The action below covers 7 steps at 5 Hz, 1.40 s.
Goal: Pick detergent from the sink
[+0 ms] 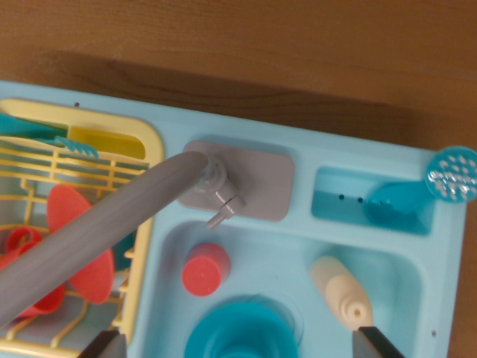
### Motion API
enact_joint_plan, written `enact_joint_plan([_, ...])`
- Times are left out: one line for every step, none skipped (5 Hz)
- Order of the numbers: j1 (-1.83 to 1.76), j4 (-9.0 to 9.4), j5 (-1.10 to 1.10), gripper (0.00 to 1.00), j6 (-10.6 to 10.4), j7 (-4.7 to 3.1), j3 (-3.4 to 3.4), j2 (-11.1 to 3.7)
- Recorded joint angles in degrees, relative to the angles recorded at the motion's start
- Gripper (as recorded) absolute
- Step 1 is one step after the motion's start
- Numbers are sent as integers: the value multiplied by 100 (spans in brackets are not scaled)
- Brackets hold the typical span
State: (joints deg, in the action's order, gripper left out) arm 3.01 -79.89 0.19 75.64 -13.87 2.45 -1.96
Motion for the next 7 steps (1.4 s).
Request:
enact_joint_plan([0, 0, 0, 0, 0, 0, 0, 0])
enact_joint_plan([35, 168, 33, 0, -254, -234, 27, -66])
enact_joint_plan([35, 168, 33, 0, -254, -234, 27, -66])
enact_joint_plan([70, 332, 65, 0, -502, -463, 54, -132])
enact_joint_plan([70, 332, 65, 0, -502, -463, 54, -132])
enact_joint_plan([107, 509, 100, 0, -770, -710, 83, -202])
enact_joint_plan([107, 509, 100, 0, -770, -710, 83, -202])
